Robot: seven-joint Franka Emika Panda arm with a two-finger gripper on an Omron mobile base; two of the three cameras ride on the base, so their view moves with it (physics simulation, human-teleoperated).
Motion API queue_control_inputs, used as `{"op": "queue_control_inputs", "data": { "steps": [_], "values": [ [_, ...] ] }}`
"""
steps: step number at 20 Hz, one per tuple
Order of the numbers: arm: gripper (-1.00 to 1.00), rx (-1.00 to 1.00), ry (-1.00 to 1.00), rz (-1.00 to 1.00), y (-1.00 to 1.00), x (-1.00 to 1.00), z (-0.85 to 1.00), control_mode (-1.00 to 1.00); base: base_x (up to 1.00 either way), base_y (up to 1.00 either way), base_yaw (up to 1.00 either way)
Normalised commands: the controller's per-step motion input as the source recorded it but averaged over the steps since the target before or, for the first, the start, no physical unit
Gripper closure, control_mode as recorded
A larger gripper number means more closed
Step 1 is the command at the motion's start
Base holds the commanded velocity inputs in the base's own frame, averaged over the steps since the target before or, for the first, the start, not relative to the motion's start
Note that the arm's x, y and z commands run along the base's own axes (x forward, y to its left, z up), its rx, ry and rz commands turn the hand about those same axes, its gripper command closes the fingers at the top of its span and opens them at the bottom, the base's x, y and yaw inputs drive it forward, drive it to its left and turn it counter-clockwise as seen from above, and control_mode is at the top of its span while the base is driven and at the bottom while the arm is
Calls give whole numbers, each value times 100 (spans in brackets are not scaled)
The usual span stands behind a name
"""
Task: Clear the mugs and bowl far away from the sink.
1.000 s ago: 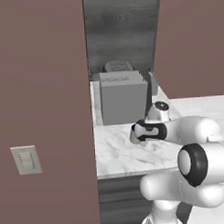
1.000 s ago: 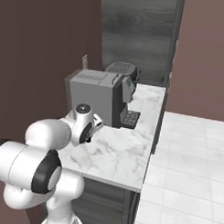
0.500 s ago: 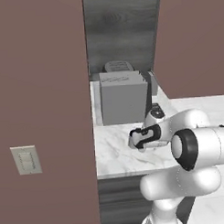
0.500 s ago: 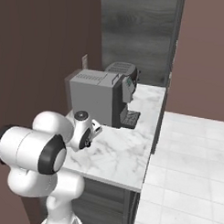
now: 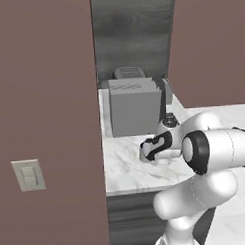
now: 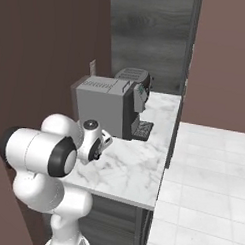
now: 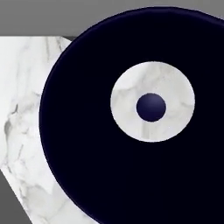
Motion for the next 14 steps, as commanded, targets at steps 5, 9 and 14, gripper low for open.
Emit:
{"op": "queue_control_inputs", "data": {
  "steps": [5,9,14],
  "values": [
    [-100,0,0,3,0,-11,-4,-100,0,0,0],
    [-100,0,0,0,0,-28,0,-100,0,0,0],
    [-100,0,0,0,0,-32,0,-100,0,0,0]
  ]
}}
